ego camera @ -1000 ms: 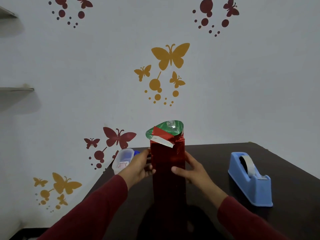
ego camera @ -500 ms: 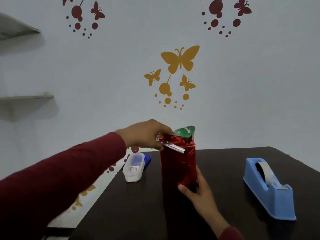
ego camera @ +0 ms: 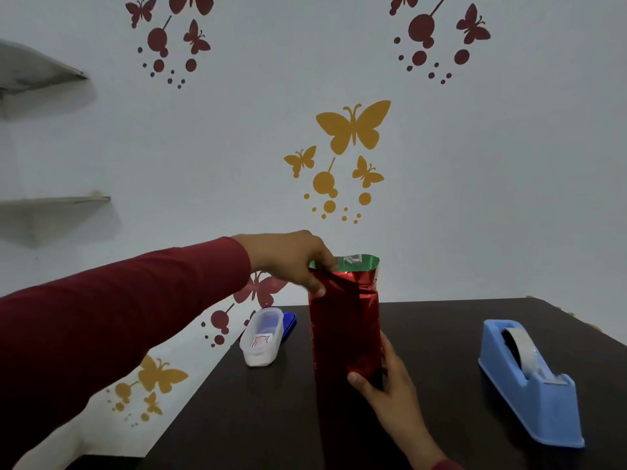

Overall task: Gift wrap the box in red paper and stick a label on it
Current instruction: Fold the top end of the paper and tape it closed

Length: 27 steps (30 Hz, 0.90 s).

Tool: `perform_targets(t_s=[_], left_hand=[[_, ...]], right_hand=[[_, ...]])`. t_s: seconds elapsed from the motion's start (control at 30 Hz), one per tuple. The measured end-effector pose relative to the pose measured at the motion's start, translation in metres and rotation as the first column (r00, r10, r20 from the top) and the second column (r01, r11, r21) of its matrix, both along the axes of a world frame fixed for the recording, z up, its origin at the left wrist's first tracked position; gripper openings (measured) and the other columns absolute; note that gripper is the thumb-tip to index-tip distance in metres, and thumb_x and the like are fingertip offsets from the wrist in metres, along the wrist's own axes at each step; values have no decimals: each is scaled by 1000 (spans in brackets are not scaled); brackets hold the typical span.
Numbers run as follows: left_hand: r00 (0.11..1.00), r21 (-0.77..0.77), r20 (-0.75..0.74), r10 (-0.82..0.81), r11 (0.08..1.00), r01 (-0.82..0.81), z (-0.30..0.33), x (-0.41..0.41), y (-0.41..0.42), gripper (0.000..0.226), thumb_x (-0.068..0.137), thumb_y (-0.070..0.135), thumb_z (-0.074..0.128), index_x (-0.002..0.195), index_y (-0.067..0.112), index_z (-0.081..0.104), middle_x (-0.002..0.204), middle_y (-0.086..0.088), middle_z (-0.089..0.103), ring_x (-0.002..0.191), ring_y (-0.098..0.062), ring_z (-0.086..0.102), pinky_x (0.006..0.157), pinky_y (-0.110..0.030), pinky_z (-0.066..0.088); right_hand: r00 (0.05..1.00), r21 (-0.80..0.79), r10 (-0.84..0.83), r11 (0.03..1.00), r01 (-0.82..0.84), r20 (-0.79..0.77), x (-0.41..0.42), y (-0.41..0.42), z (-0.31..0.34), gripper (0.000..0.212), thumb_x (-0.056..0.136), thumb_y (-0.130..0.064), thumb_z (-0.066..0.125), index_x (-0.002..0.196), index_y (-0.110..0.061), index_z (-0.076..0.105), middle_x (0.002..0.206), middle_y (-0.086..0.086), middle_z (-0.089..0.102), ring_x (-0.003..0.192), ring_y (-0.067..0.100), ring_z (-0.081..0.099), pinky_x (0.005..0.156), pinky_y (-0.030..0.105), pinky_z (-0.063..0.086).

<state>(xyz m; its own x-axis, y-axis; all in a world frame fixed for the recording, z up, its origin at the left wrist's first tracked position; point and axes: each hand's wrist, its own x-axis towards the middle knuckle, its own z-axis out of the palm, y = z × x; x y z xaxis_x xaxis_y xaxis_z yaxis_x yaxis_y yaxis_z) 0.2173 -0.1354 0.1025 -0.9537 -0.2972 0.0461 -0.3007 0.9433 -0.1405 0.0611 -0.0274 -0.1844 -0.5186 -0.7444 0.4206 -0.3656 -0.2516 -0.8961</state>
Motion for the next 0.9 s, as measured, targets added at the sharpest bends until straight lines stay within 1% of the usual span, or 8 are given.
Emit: perform_targets(t_s=[0.13,0.2,0.33,0.4,0.53,0.67,0.77,0.9], left_hand=[[985,61,-173,-7,998,18,15,-9,10,21,94,44,71,103,27,78,85,16,72,73,5,63,71,-18,45],[979,88,-204,-3,996,22,16,-13,15,31,88,57,72,105,31,76,90,16,73,76,7,62,70,-18,43],[999,-2,1,48,999,-48,-2,-29,27,79,65,64,87,134,38,59,117,19,64,97,0,59,83,-27,49],[999,-35,-23,34,999,-34,-10,-42,31,70,75,54,85,136,30,60,109,15,65,99,-10,63,83,-30,51],[948,91,-318,26,996,3,-6,-59,34,42,92,44,71,129,23,65,79,14,71,82,-5,68,87,-35,57],[930,180,-309,197,973,-147,-6,-68,37,88,79,73,69,147,24,45,111,9,62,111,-17,61,98,-36,50],[955,126,-191,227,971,-205,-12,-79,35,93,81,53,80,155,17,35,133,-5,57,126,-26,55,93,-32,46],[864,302,-451,222,949,-87,7,-77,33,66,90,40,75,145,17,47,101,2,77,86,-12,74,78,-24,50]], right_hand=[[1000,-8,11,1000,-10,14,0,1,-1,95,74,-64,81,149,-64,24,151,-18,43,139,10,44,112,44,43],[1000,-18,9,1000,-8,26,0,3,0,95,75,-56,84,148,-61,25,145,-19,43,135,7,46,106,35,43],[1000,-36,-5,999,6,30,0,4,-1,105,65,-63,89,150,-57,28,146,-16,40,133,6,47,106,37,46],[1000,-49,-26,998,26,17,-1,3,-4,105,58,-69,90,144,-63,29,144,-17,41,130,5,51,107,40,50],[999,-90,-46,995,48,23,-5,3,-7,101,57,-66,92,137,-70,30,140,-20,41,127,2,52,106,39,50],[999,-91,-30,995,33,34,-5,2,-8,106,58,-65,91,147,-58,33,140,-20,40,130,5,51,109,45,49],[999,-93,-28,995,31,33,-5,1,-8,109,57,-68,91,148,-56,33,140,-21,41,130,6,51,109,45,49],[999,-94,-25,995,28,41,-5,3,-6,110,55,-70,89,149,-55,34,143,-20,41,130,7,51,108,42,48]])
